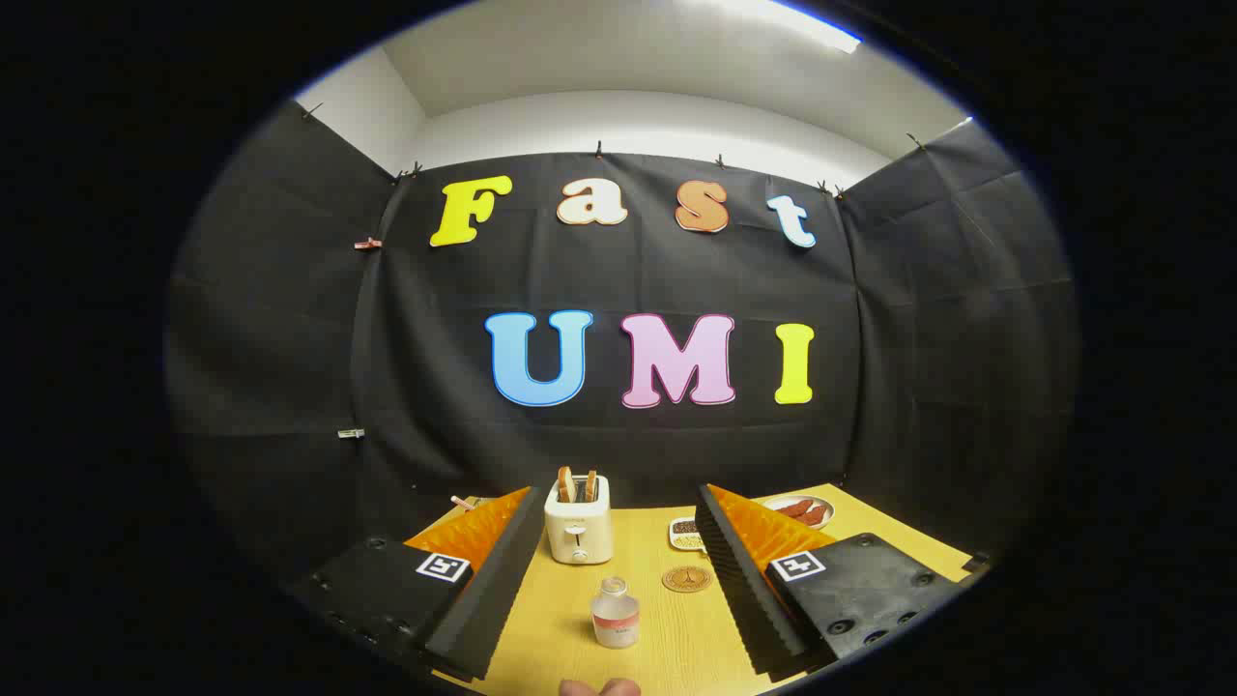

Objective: Take the bottle from table, then pour the juice into the cup, finally place the bottle on the coaster

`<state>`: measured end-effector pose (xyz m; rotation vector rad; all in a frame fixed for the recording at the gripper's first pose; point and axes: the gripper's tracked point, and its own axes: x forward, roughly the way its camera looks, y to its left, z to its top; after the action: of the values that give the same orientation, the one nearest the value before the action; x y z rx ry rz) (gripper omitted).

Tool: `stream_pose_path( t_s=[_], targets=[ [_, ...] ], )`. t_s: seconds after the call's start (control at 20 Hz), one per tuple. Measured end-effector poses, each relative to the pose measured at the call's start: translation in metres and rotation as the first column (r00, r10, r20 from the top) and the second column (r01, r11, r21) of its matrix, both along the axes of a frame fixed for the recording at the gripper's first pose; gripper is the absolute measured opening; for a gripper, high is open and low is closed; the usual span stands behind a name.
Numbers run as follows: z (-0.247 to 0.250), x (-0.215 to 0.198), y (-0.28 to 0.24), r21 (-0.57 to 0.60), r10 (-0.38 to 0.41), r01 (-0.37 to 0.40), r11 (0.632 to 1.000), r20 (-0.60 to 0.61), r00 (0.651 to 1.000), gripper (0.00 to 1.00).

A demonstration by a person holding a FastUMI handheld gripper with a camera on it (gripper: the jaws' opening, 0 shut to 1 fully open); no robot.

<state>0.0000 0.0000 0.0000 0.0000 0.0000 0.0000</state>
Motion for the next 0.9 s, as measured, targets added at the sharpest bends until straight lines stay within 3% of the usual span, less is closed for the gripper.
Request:
stream_pose_path(
  t_s=[0.9],
  targets=[
    [-0.004,0.003,-0.009,-0.01,-0.025,0.025,1.0,0.015,1.0,0.97]
  ],
)
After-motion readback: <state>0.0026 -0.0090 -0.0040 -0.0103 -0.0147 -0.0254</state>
